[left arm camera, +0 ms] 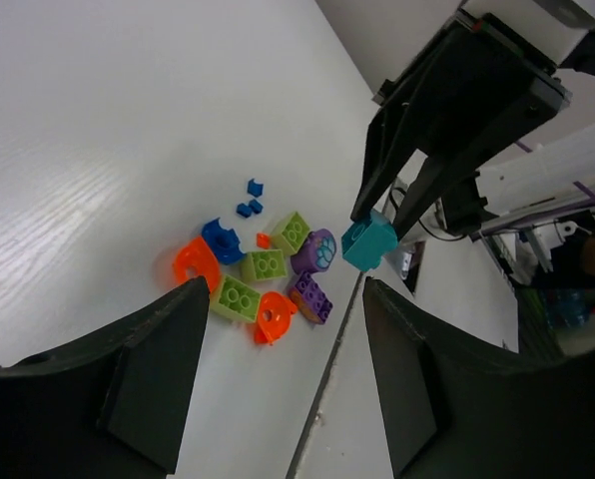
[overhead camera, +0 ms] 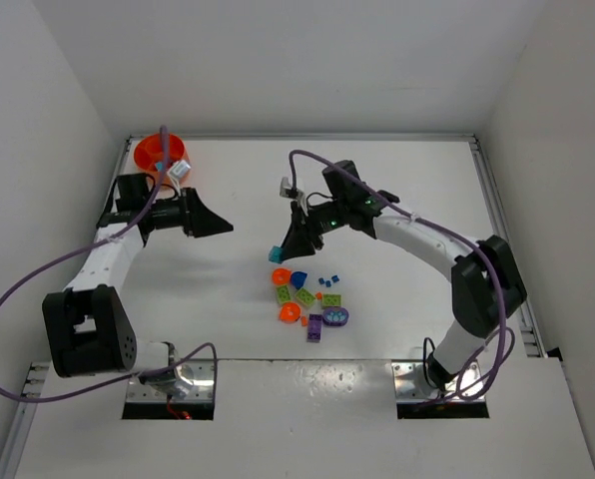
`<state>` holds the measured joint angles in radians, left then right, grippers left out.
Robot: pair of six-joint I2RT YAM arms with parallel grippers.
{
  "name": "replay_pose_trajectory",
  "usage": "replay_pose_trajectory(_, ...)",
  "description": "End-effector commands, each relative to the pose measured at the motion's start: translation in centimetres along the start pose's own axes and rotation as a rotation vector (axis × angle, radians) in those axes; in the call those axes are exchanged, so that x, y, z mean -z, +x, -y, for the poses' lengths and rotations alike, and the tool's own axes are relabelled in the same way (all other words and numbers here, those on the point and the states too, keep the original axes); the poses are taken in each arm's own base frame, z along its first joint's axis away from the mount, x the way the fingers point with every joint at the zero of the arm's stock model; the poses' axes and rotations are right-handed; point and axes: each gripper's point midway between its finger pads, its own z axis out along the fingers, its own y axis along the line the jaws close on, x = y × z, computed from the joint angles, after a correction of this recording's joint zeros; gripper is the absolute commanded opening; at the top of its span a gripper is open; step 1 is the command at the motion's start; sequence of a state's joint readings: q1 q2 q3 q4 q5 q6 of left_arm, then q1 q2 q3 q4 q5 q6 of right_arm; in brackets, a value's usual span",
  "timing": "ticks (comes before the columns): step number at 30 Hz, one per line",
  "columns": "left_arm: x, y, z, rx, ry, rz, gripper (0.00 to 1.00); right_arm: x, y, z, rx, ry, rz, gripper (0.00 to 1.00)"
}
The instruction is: Sort the legos into containers by color
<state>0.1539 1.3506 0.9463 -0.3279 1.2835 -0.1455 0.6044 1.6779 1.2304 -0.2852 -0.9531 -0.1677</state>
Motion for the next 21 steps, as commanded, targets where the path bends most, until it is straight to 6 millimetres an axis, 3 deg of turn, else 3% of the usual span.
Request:
replay_pose_trajectory(1, -0.8, 0.5, 2.2, -0.06, 0.126, -0.026, 0.69, -0.8, -2.6, -1.7, -0.14, -0.159, 0.091, 0.03)
replay_pose_trajectory(6, -2.3, 2.0, 3.9, -0.086, 0.176, -0.079, 0.69, -1.2, -3.7, -1.7, -0.312, -0.239, 0.132, 0.03)
replay_pose_trajectory(10, -3.7, 3.3, 5.6, -0.132, 0.204, -0.127, 0.68, -1.4, -4.1, -1.9, -0.339, -0.284, 0.148, 0.03)
replay_pose_trajectory(16, -4.7, 4.4, 6.1, -0.144, 0.199, -0.162, 0.68, -1.2, -3.9, -1.8, -0.37, -0.3, 0.148, 0.03)
replay_pose_trajectory(21, -5.1, 4.8, 6.4, -0.148, 0.206, -0.175, 0.59, -1.2, -3.7, -1.8, -0.37, -0.3, 0.148, 0.03)
